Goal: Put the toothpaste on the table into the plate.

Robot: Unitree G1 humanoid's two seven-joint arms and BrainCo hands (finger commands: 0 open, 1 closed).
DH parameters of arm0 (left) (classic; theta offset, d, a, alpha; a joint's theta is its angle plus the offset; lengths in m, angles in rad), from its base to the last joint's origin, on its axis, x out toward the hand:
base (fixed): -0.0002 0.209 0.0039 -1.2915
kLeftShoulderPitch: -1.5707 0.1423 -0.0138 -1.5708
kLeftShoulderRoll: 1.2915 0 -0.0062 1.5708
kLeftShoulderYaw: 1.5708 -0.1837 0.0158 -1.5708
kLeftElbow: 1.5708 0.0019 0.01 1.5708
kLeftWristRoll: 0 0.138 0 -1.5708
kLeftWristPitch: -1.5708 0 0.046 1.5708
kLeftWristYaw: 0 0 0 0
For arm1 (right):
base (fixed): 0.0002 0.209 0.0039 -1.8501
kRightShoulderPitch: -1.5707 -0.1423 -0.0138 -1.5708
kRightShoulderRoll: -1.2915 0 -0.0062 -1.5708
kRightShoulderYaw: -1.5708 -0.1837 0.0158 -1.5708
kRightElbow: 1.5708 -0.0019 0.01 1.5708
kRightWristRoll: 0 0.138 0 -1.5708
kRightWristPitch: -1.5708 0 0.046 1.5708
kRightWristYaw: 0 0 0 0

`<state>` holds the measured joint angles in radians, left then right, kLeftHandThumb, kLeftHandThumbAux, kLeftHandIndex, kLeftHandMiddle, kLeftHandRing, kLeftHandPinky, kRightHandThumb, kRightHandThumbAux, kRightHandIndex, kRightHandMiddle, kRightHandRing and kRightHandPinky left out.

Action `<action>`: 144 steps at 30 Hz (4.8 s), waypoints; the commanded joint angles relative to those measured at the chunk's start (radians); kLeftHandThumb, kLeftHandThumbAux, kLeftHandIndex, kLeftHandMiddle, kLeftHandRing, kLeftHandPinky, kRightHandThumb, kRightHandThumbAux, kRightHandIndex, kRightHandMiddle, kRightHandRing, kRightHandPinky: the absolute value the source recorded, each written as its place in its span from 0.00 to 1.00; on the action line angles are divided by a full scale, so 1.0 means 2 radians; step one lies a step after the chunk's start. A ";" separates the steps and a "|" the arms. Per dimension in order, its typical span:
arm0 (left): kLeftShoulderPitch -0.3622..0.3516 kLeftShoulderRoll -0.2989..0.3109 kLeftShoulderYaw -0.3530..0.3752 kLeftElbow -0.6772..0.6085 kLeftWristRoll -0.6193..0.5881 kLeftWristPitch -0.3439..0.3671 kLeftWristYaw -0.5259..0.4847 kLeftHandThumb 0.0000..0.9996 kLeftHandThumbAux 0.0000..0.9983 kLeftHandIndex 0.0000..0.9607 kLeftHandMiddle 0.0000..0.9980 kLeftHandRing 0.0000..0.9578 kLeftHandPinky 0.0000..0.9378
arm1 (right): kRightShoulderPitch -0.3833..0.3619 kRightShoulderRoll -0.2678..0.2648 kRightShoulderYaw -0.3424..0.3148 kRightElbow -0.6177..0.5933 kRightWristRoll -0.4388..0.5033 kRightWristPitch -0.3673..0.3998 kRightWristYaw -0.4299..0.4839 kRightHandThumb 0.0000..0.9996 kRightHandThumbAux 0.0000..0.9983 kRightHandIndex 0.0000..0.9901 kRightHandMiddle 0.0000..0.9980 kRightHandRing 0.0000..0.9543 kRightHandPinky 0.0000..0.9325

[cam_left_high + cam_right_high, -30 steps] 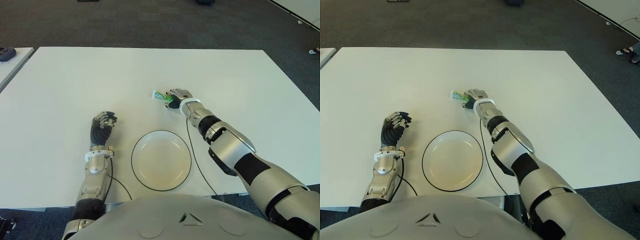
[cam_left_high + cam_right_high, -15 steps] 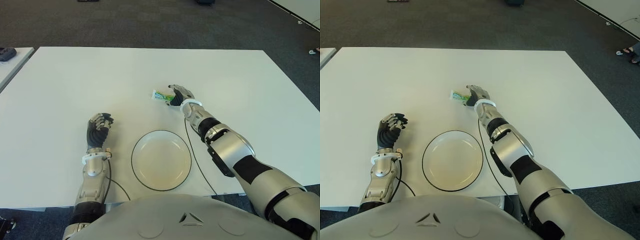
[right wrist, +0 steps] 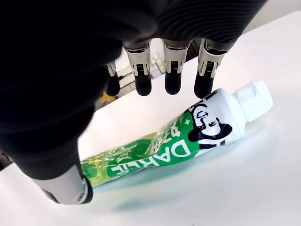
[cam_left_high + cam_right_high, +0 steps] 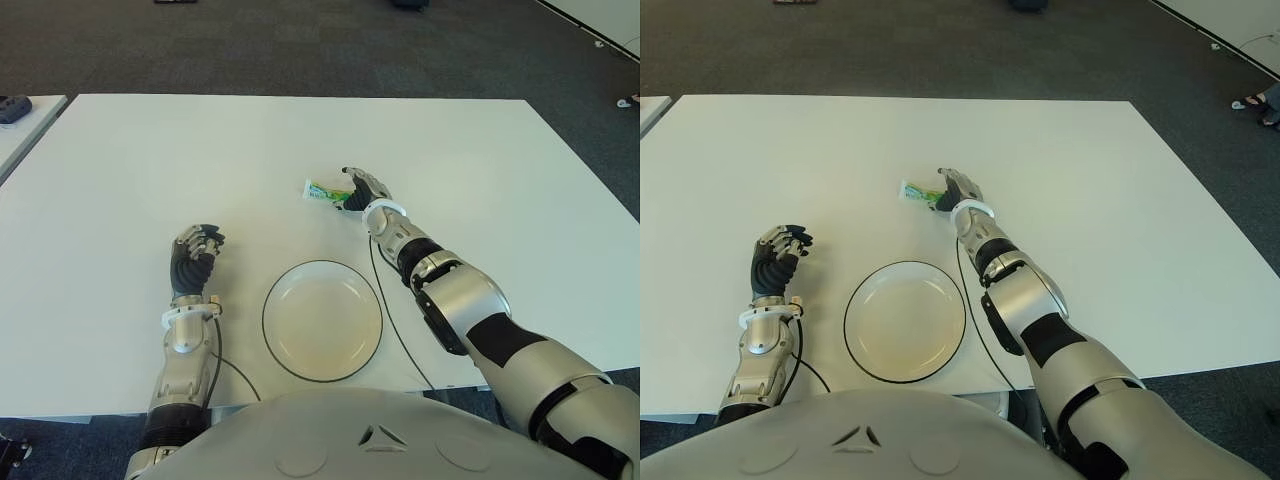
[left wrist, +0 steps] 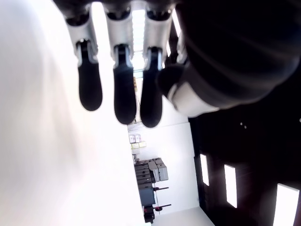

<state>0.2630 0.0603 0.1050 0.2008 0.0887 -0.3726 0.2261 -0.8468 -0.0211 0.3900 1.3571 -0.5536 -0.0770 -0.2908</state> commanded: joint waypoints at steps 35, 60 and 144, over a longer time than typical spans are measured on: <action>0.004 -0.003 0.006 0.001 -0.017 0.003 -0.015 0.70 0.72 0.44 0.48 0.50 0.50 | -0.043 -0.021 0.018 -0.001 -0.024 -0.023 0.047 0.33 0.75 0.26 0.15 0.14 0.17; 0.006 -0.004 0.005 -0.002 -0.020 -0.003 -0.019 0.70 0.72 0.44 0.49 0.51 0.50 | -0.089 -0.059 0.155 0.001 -0.145 -0.035 0.169 0.41 0.37 0.00 0.00 0.00 0.00; 0.036 -0.023 0.016 -0.054 -0.017 0.032 -0.014 0.71 0.72 0.44 0.47 0.49 0.49 | -0.027 -0.014 0.195 0.016 -0.163 0.026 0.142 0.22 0.57 0.00 0.00 0.00 0.01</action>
<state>0.3350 0.0230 0.1388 0.0961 0.0493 -0.3230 0.2006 -0.9541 -0.0536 0.7858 1.3704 -0.8918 -0.0283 -0.0249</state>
